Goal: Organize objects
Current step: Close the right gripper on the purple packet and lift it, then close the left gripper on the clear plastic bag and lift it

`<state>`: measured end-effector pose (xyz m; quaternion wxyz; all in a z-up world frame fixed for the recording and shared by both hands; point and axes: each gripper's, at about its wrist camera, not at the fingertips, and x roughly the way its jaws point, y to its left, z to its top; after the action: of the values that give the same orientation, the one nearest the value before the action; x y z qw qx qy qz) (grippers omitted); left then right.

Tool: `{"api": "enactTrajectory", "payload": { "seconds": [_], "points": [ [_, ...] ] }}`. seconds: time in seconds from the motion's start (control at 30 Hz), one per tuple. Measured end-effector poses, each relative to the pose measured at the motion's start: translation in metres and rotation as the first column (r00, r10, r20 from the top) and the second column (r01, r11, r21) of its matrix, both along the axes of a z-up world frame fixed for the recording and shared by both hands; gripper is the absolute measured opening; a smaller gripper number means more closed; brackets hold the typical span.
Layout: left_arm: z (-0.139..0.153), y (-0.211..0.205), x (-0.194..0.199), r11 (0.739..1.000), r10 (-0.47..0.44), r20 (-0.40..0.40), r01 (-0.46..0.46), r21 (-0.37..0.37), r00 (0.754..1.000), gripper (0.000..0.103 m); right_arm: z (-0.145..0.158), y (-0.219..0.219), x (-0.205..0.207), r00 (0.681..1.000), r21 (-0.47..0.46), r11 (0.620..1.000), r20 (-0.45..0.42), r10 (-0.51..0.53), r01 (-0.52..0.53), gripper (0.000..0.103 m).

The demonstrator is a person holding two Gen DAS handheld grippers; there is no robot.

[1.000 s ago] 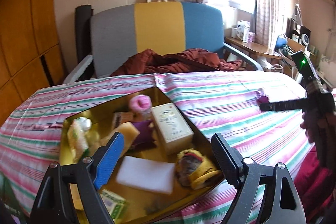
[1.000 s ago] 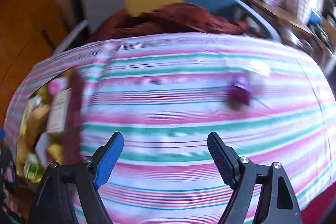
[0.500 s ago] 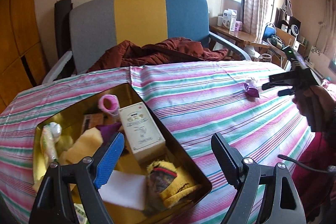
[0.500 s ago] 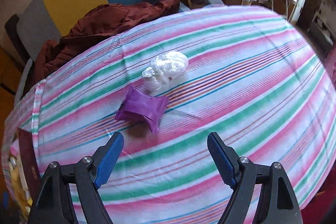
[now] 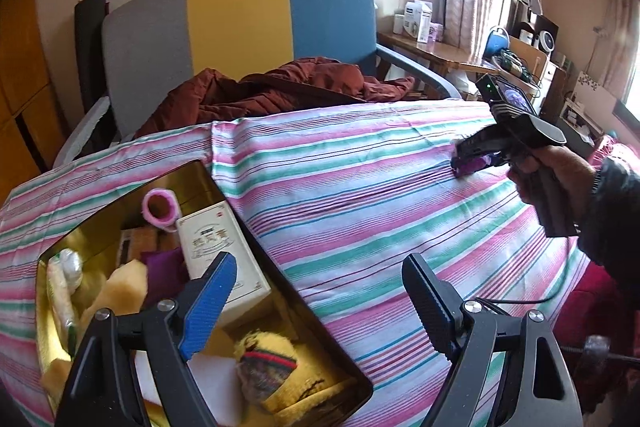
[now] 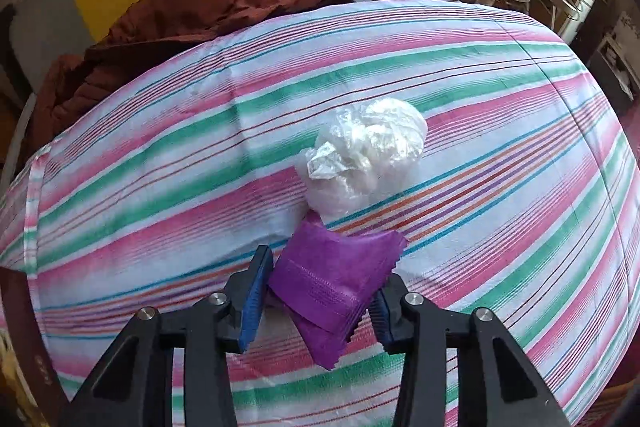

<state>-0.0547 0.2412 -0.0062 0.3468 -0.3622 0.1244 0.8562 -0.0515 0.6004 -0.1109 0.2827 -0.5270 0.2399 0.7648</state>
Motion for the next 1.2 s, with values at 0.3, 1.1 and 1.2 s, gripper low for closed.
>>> {"api": "enactTrajectory", "payload": {
  "seconds": [0.3,1.1,1.2],
  "points": [
    [0.004,0.048,-0.006,0.997,-0.07,0.018,0.07,-0.013,0.997,0.085,0.006,-0.009,0.064,0.991,-0.037,0.992,0.059,0.123,-0.121,0.029],
    [-0.037,0.308,-0.041,0.923,-0.371,0.048,0.373,-0.095,0.928,0.067,0.049,0.041,0.118,0.969,-0.036,0.993,-0.22,-0.114,0.109,0.029],
    [-0.046,0.335,-0.045,0.915,-0.386,0.041,0.389,-0.112,0.921,0.067,0.05,0.043,0.122,0.962,-0.049,0.992,-0.24,-0.128,0.12,0.029]
  ]
}}
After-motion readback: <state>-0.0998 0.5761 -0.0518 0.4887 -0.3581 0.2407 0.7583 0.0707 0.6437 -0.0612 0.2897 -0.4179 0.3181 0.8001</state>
